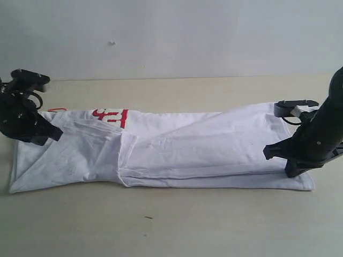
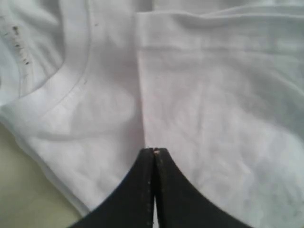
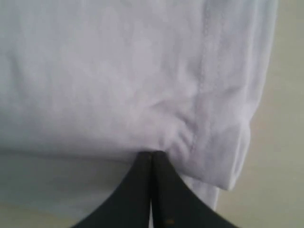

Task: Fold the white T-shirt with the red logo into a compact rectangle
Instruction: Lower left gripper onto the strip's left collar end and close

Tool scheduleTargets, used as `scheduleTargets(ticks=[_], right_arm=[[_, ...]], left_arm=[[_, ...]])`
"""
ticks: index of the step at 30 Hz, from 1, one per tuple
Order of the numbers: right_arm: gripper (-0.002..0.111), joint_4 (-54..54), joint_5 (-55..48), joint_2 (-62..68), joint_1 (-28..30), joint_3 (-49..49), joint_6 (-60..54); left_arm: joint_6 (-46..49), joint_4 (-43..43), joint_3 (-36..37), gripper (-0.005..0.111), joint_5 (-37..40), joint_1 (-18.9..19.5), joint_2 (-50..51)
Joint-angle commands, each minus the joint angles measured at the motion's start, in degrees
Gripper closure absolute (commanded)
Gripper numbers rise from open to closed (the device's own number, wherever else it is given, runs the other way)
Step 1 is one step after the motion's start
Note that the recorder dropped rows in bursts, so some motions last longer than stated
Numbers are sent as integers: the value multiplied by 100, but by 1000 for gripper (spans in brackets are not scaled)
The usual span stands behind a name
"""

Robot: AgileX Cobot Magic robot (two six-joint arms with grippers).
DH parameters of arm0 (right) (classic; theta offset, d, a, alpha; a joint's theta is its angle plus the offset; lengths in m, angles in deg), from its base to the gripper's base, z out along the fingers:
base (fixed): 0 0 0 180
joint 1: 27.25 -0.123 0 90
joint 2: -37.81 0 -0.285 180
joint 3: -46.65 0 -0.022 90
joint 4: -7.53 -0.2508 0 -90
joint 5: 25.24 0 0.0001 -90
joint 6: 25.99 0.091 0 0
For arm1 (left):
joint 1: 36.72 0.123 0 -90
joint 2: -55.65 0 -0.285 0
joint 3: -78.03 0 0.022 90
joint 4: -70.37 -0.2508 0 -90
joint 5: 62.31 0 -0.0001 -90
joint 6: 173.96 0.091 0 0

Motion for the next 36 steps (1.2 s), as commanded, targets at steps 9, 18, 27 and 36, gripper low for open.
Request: scheduleTargets(ticks=[9, 18, 27, 36], right_arm=[[108, 141, 15, 68, 28, -84, -122], [108, 165, -77, -470, 28, 420, -174], [108, -389, 101, -1189, 28, 673, -486], [108, -1436, -198, -1817, -37, 708, -1535]], left_arm=[[-1621, 392, 9, 40, -585, 827, 187], [-632, 1254, -814, 40, -248, 1482, 826], [1059, 3033, -1452, 40, 598, 1727, 1520], [1073, 2972, -1460, 40, 607, 1739, 1581]])
